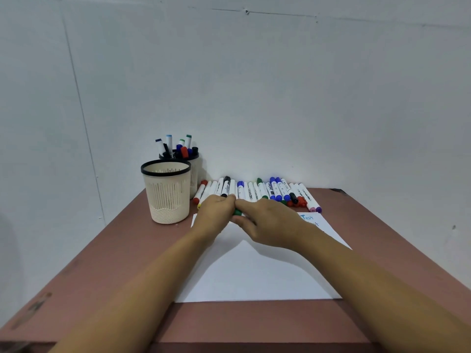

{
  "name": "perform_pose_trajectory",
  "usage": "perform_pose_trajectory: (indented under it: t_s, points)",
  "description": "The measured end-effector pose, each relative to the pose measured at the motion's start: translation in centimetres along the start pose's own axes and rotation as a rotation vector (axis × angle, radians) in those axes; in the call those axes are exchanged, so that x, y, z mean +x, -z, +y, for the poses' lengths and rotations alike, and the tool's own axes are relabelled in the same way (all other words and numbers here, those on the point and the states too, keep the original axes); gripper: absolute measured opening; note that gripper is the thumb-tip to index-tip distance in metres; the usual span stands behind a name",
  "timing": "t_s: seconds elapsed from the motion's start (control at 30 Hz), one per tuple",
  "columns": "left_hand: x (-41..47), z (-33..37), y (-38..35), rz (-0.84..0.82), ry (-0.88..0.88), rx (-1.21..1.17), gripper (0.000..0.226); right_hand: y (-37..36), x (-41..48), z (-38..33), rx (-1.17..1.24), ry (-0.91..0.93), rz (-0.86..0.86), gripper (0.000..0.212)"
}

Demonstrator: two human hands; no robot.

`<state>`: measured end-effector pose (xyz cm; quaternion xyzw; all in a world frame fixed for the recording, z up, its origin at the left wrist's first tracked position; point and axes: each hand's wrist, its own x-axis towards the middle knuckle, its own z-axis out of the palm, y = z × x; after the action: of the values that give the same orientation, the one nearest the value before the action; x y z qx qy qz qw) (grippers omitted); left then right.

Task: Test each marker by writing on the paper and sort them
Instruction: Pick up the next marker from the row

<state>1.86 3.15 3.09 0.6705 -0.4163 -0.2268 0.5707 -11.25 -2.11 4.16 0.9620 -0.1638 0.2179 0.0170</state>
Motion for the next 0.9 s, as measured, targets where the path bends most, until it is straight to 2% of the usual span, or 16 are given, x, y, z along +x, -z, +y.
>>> perform_pose_trajectory:
  t_s: [0.13, 0.27, 0.33, 0.43, 0.5, 0.6, 0.73, 0.9]
  points:
    - [-0.1, 0.1, 0.0, -0.056, 0.084, 0.0, 0.038, -0.2, -0.2, 0.3, -0.126, 0.123, 0.112, 0.039]
    - [-0.4, 0.5, -0.2, -0.078, 0.211, 0.009, 0.03, 0.1, -0.4, 0.5, -0.219, 0.171, 0.167, 0.031]
    - [-0.7, 0.5, -0.1, -0.107, 0.249, -0.011, 0.031, 0.1, -0.4, 1.1, -0.277, 0.183, 0.192, 0.036]
    - [-0.4, 0.4, 0.1, -0.049, 0.17, -0.014, 0.033, 0.3, -0.1, 1.2, -0.294, 0.161, 0.181, 0.044]
    - [-0.1, 0.3, 0.3, 0.038, 0.058, 0.013, 0.035, 0.7, 0.2, 0.9, -0.281, 0.048, 0.066, 0.046]
    - [0.2, -0.4, 0.6, 0.09, -0.077, 0.175, 0.046, 0.7, -0.4, 0.5, -0.127, -0.071, -0.041, 0.042]
    - [0.6, -0.9, 0.9, 0.09, -0.092, 0.262, 0.058, 0.7, -1.9, 1.0, 0.316, -0.233, -0.14, 0.021]
    - [0.4, -0.5, 1.0, 0.019, -0.021, 0.018, 0.042, 1.3, -3.1, 1.6, 0.655, -0.388, -0.04, 0.04]
